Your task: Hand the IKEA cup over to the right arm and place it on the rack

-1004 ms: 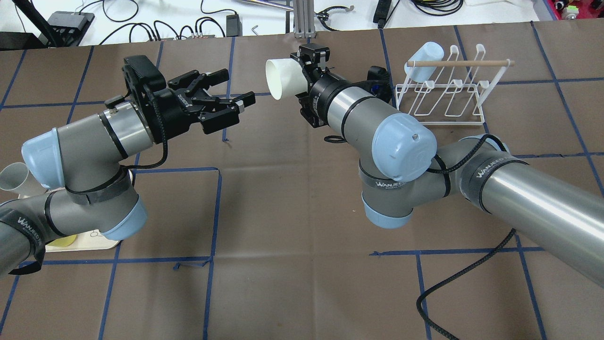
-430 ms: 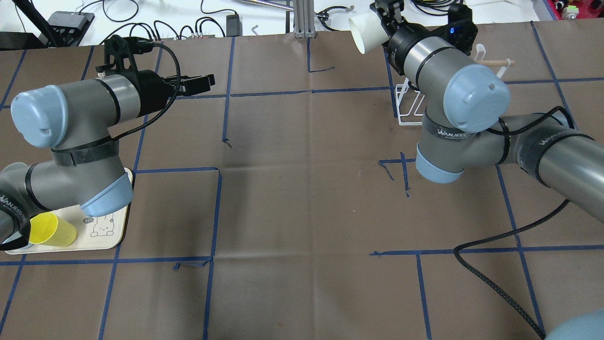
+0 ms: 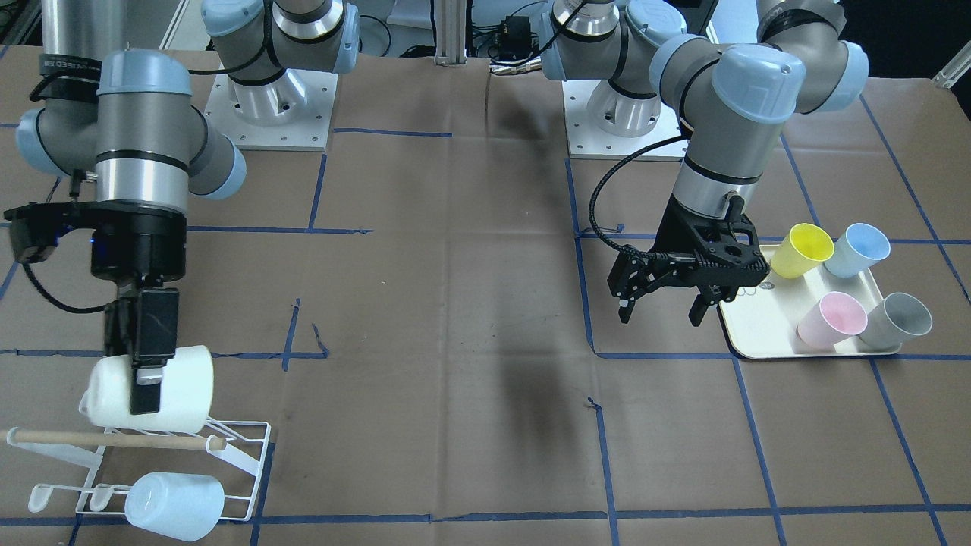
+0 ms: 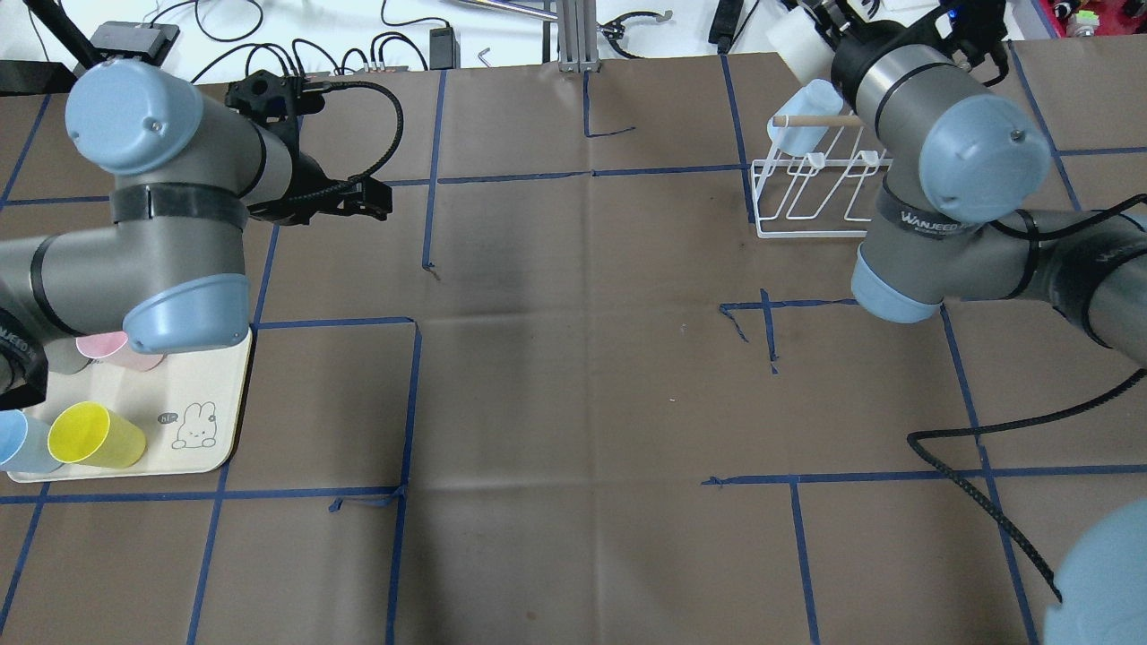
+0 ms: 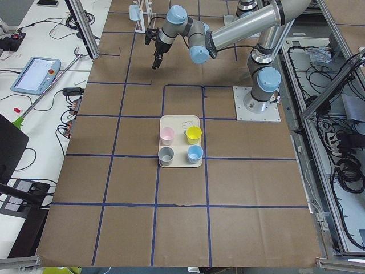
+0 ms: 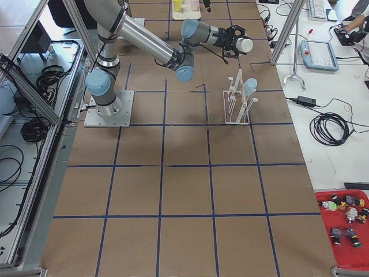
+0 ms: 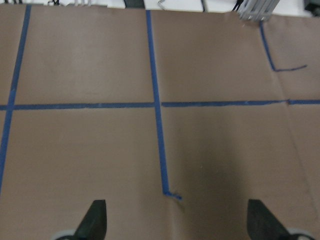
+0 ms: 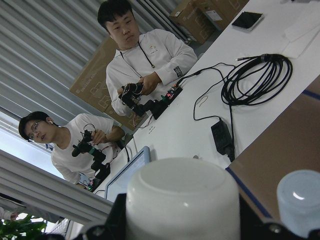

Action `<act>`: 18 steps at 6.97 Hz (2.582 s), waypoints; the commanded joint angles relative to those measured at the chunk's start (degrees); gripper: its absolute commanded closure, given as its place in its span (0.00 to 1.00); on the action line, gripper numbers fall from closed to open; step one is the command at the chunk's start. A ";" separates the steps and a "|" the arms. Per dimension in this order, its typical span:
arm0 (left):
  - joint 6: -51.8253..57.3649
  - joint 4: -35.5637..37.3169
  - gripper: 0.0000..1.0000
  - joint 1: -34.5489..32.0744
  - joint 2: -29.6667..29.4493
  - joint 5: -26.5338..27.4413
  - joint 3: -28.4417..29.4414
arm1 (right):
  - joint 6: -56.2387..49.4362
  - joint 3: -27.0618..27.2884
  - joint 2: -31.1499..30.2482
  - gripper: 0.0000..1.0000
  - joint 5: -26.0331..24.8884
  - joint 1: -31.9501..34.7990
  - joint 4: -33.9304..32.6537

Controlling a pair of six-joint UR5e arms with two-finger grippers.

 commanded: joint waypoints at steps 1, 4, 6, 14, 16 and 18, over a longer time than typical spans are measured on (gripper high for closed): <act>-2.80 -34.51 0.00 -1.31 0.83 2.75 15.83 | -17.91 -1.20 0.97 0.91 -0.19 -5.34 0.18; -4.65 -41.35 0.00 -1.58 3.56 2.40 17.85 | -36.29 -7.25 8.60 0.91 -4.46 -7.29 0.19; -4.91 -40.56 0.00 -1.66 4.17 2.40 16.88 | -40.49 -13.22 14.14 0.91 -4.85 -7.90 0.18; -4.91 -38.09 0.00 -1.75 4.09 2.40 17.05 | -41.28 -10.27 18.30 0.91 -6.34 -8.88 -3.86; -4.82 -38.09 0.00 -1.75 4.18 2.40 16.96 | -41.19 -8.95 18.12 0.89 -6.69 -8.70 -3.77; -4.82 -38.09 0.00 -1.75 4.18 2.31 17.05 | -41.46 -9.29 17.68 0.00 -8.09 -8.61 -3.07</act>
